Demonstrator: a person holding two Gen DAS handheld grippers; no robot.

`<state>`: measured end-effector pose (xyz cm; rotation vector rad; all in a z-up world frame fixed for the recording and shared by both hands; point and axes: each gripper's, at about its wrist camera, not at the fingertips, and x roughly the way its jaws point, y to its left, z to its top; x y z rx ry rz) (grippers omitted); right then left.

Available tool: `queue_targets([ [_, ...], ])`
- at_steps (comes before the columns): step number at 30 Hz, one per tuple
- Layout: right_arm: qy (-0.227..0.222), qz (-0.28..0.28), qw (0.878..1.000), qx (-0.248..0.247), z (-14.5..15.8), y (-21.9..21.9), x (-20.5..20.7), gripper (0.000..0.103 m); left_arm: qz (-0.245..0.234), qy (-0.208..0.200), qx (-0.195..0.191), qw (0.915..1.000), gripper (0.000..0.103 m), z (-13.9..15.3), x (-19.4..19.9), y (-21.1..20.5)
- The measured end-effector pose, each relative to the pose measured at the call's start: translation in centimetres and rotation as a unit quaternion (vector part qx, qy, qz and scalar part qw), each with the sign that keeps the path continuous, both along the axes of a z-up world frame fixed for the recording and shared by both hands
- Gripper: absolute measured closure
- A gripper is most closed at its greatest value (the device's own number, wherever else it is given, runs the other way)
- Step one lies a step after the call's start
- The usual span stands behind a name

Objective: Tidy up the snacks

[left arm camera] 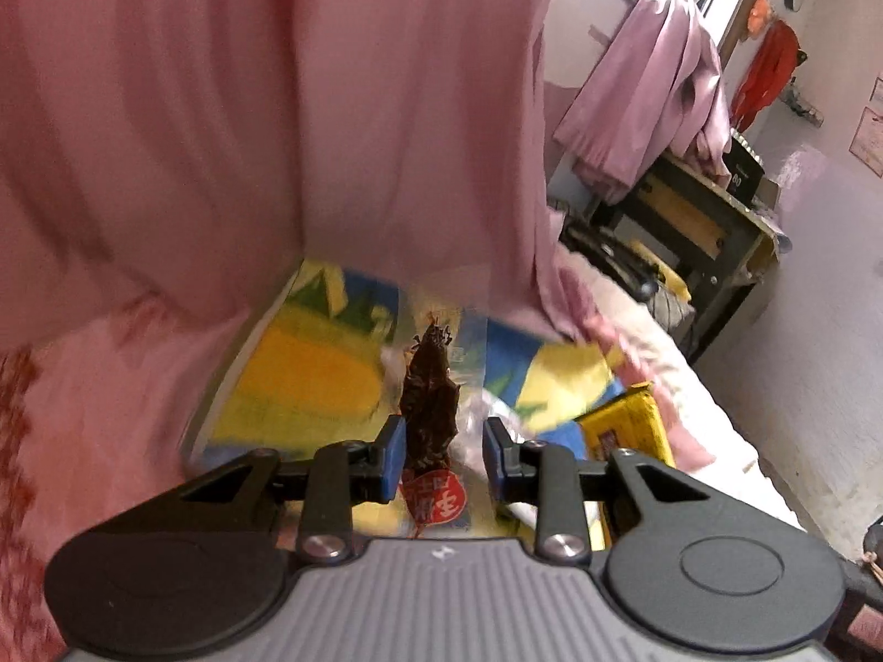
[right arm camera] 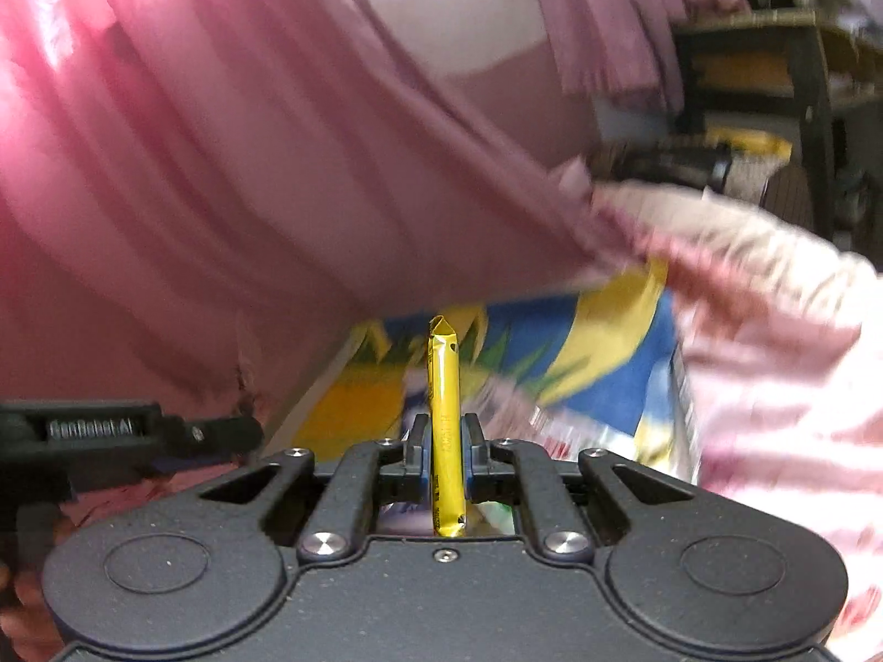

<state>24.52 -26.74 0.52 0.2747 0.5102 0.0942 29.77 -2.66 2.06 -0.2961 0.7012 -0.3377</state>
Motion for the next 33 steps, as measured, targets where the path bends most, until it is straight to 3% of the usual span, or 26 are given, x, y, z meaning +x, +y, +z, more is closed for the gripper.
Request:
queue_targets([
  [4, -0.012, -0.015, 1.0, -0.014, -0.1, -1.4, 2.4, 0.092, -0.002, 0.007, 0.005, 1.0, 0.07, -0.3, 3.6, -1.6],
  [10, 0.014, -0.024, 0.999, -0.029, -2.6, -2.0, 5.5, 0.092, -0.009, 0.045, 0.019, 0.9988, 0.07, -3.0, 6.8, -3.2],
  [15, 0.033, -0.019, 0.999, -0.032, -4.2, -1.5, 6.5, 0.092, 0.0, 0.075, 0.03, 0.9968, 0.07, -4.8, 7.8, -3.5],
  [23, 0.043, -0.009, 0.999, -0.029, -4.6, -0.9, 6.7, 0.092, 0.01, 0.09, 0.051, 0.9946, 0.07, -5.7, 8.4, -3.9],
  [33, 0.049, 0.001, 0.999, -0.02, -4.8, -0.8, 6.8, 0.081, 0.017, 0.103, 0.058, 0.9929, 0.069, -6.4, 8.3, -4.1],
])
